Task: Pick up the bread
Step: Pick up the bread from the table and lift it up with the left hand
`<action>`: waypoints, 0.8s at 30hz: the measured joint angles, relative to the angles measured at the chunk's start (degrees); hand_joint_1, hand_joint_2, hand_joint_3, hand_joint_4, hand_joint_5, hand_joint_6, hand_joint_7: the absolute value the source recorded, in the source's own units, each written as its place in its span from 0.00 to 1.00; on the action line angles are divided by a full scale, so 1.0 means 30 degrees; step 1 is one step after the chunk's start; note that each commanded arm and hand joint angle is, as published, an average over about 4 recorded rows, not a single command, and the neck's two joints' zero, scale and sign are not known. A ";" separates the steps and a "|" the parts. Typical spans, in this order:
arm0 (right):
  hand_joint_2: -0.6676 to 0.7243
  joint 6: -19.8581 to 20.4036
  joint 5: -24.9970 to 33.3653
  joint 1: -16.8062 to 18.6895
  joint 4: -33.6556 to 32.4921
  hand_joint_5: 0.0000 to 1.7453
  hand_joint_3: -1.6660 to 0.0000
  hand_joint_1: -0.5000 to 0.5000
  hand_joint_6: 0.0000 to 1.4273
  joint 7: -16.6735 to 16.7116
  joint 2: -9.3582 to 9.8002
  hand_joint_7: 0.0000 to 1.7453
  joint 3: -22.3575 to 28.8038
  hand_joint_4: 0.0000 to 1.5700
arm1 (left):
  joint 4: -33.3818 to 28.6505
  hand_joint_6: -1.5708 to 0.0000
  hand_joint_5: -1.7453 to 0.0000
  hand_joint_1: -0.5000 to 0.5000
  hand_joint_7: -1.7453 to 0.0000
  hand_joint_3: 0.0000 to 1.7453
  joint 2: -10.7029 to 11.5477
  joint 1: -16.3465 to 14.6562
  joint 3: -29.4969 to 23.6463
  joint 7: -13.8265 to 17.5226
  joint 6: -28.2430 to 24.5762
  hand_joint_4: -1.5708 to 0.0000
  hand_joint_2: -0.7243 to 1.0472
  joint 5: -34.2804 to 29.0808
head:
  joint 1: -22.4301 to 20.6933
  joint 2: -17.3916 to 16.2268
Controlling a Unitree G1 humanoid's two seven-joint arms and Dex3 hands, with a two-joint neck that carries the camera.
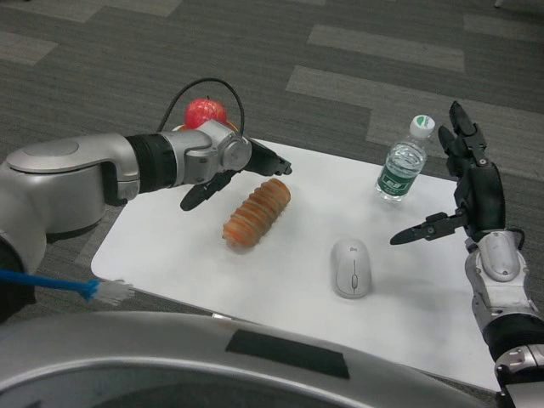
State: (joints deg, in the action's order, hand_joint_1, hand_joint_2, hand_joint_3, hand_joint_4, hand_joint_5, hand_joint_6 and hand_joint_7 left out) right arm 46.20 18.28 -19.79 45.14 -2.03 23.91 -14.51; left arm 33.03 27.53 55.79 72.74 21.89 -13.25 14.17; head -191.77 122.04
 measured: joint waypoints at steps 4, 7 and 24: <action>0.64 0.0001 0.0000 -0.0146 0.0101 0.11 1.00 0.08 0.00 -0.0001 -0.0017 0.00 0.0016 0.00 | 0.0001 1.00 0.82 0.16 0.88 0.05 -0.0016 0.0015 0.0158 -0.0596 0.0049 1.00 0.05 -0.0030 | -0.0030 -0.0019; 0.64 0.0001 0.0000 -0.0160 0.0290 0.11 1.00 0.08 0.00 -0.0001 -0.0049 0.00 0.0018 0.00 | 0.0036 1.00 0.82 0.19 0.88 0.05 -0.0011 0.0056 0.0522 -0.1228 0.0469 1.00 0.05 -0.0162 | -0.0037 -0.0044; 0.64 0.0001 -0.0003 -0.0192 0.0627 0.11 1.00 0.08 0.00 -0.0004 -0.0220 0.00 0.0134 0.00 | 0.0555 1.00 0.88 0.31 0.88 0.05 -0.0401 0.0084 0.0764 -0.2406 0.2519 1.00 0.05 -0.1518 | 0.0312 0.0147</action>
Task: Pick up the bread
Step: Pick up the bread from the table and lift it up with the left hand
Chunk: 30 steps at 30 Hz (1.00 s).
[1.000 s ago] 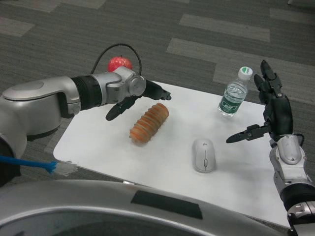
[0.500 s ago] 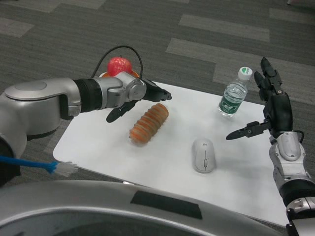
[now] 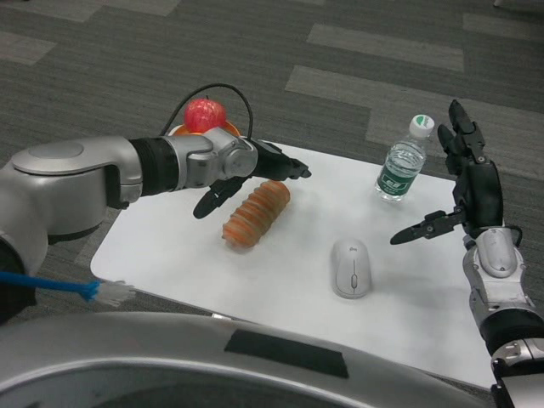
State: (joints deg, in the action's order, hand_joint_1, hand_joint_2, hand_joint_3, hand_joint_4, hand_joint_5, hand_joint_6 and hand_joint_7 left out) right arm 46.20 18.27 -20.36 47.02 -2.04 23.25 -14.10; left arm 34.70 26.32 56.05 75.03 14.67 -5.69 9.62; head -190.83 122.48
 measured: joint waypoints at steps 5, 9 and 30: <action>0.64 0.0000 -0.0001 -0.0009 0.0005 0.11 1.00 0.08 0.00 0.0000 -0.0001 0.00 0.0115 0.00 | 0.0525 1.00 0.88 0.26 0.88 0.05 -0.0263 0.0045 0.0405 -0.0240 0.0255 1.00 0.10 -0.0587 | 0.0224 0.0136; 0.64 0.0000 0.0001 -0.0018 0.0021 0.11 1.00 0.08 0.00 0.0000 -0.0001 0.00 0.0158 0.00 | 0.1257 1.00 0.88 0.24 0.88 0.05 -0.0505 0.0084 0.0757 -0.0538 0.0712 1.00 0.10 -0.1098 | 0.0266 0.0165; 0.65 0.0000 0.0001 -0.0055 0.0097 0.11 1.00 0.08 0.00 0.0000 -0.0018 0.00 0.0169 0.00 | 0.4902 1.00 0.88 0.24 0.88 0.04 -0.1941 0.0171 0.2656 -0.2646 0.3006 1.00 0.53 -0.3068 | 0.0188 0.0217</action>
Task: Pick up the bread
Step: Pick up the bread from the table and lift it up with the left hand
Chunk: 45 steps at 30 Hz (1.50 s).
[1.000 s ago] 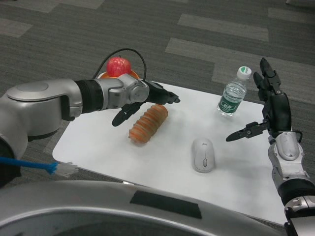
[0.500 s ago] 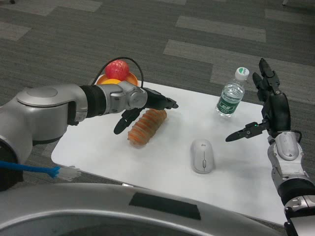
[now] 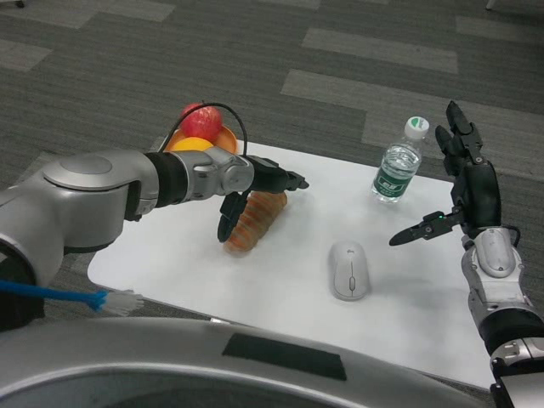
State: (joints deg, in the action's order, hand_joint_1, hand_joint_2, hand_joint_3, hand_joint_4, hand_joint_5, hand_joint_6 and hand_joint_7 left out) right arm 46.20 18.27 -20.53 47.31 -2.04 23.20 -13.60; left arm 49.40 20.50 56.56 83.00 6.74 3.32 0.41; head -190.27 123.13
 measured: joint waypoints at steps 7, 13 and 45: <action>0.68 0.0000 0.0002 0.0000 0.0004 0.11 1.00 0.08 0.00 0.0000 -0.0021 0.00 0.0099 0.00 | 0.1068 1.00 0.88 0.22 0.88 0.05 -0.0217 0.0006 0.0399 -0.1004 0.1304 0.99 0.85 -0.0593 | 0.0122 0.0112; 0.66 0.0000 0.0001 -0.0002 0.0006 0.11 1.00 0.08 0.00 0.0000 -0.0080 0.00 0.0132 0.00 | 0.1774 1.00 0.88 0.20 0.88 0.05 -0.0428 0.0030 0.1011 -0.1557 0.1872 0.94 0.90 -0.0742 | 0.0154 0.0126; 0.66 0.0000 -0.0002 -0.0003 0.0006 0.11 1.00 0.08 0.00 0.0000 -0.0084 0.00 0.0259 0.00 | 0.3045 0.30 0.63 0.63 0.29 0.05 -0.0917 0.0870 0.4172 -0.2042 0.1812 0.52 0.95 -0.3355 | -0.0065 0.0147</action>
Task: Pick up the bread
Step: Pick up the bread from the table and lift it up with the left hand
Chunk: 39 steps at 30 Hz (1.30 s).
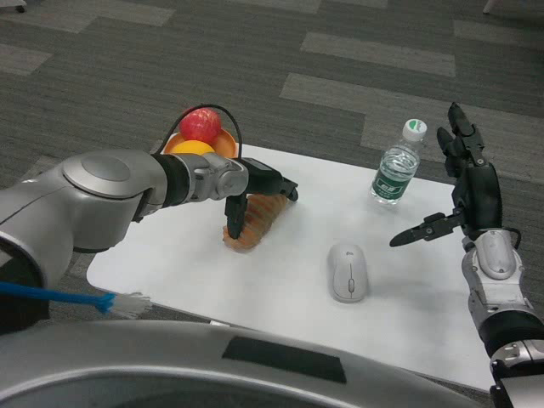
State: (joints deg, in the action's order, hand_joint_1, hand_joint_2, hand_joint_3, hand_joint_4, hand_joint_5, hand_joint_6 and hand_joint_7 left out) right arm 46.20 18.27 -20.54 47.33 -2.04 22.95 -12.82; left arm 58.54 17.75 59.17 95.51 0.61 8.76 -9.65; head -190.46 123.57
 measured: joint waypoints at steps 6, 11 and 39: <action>0.68 0.0000 0.0000 0.0001 -0.0002 0.11 1.00 0.09 0.00 0.0000 -0.0001 0.00 0.0000 0.00 | 0.0047 0.12 0.37 0.53 0.05 0.05 -0.0172 0.0257 0.0341 -0.0226 -0.0165 0.29 1.00 -0.0007 | -0.0019 0.0040; 0.67 0.0000 0.0000 0.0002 -0.0017 0.11 1.00 0.09 0.00 0.0000 -0.0001 0.00 0.0054 0.00 | 0.0072 0.10 0.00 0.41 0.04 0.05 -0.0253 0.0394 0.0483 -0.0309 -0.0149 0.02 1.00 0.0000 | 0.0006 0.0048; 0.64 0.0018 0.0000 0.0710 -0.0995 0.11 1.00 0.12 0.00 -0.0009 -0.0057 0.00 0.0953 0.00 | -0.0007 0.22 0.00 0.33 0.04 0.05 0.0516 -0.4066 -1.0976 0.1955 0.4893 0.00 1.00 -0.1971 | 0.0221 0.0683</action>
State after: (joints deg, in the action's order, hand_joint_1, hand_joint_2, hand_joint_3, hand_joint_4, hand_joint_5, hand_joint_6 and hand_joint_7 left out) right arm 46.26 18.27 -18.41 44.34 -2.07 22.78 -9.96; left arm 58.52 19.30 46.97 62.58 6.48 23.44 -15.57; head -189.80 125.62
